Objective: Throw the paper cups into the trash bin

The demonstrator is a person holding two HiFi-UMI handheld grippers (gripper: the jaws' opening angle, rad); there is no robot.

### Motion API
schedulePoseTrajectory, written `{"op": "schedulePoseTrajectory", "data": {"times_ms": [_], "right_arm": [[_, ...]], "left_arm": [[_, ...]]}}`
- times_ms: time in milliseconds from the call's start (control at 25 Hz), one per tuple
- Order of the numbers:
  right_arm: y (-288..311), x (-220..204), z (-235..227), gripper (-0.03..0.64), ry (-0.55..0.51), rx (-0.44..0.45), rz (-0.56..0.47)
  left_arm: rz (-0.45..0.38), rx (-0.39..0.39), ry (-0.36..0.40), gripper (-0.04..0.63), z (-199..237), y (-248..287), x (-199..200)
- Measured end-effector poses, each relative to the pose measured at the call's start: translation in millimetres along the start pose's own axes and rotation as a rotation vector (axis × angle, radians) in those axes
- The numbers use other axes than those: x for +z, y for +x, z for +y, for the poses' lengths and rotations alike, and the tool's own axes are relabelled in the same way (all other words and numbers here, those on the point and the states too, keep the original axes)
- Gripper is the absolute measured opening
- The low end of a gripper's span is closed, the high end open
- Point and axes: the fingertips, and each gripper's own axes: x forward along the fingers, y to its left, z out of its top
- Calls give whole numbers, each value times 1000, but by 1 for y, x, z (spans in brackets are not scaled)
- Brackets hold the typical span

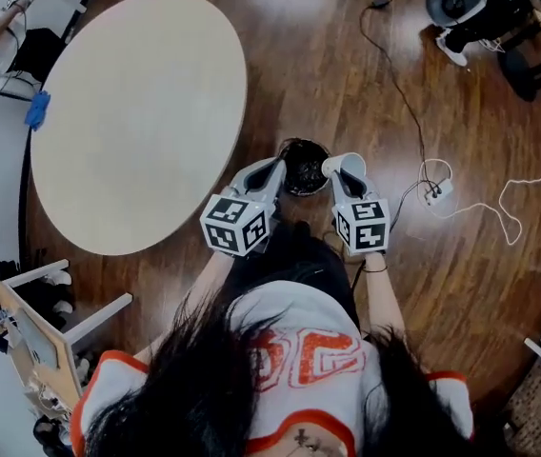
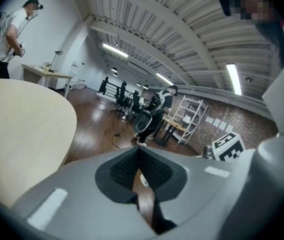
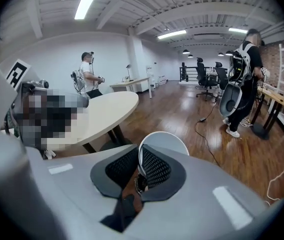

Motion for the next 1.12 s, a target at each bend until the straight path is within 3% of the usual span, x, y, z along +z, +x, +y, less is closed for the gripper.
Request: {"op": "schedulePoseTrajectory", "data": {"times_ms": [320,520,920,1120], "right_arm": [[53,-56,-10,29,18,-15,102],[124,-106,-22,31,37,-4,180],[236,-203,-35,32,6,51,367],[257,-234,-32,109,58,94,467]], "left_arm": [[122,-43,82,0,12,33,-48],[197,-96,60,0,23,48,-84],[306,-114,40,0,69,95,-161],[336,-122,58,0,81,103,-173]]}}
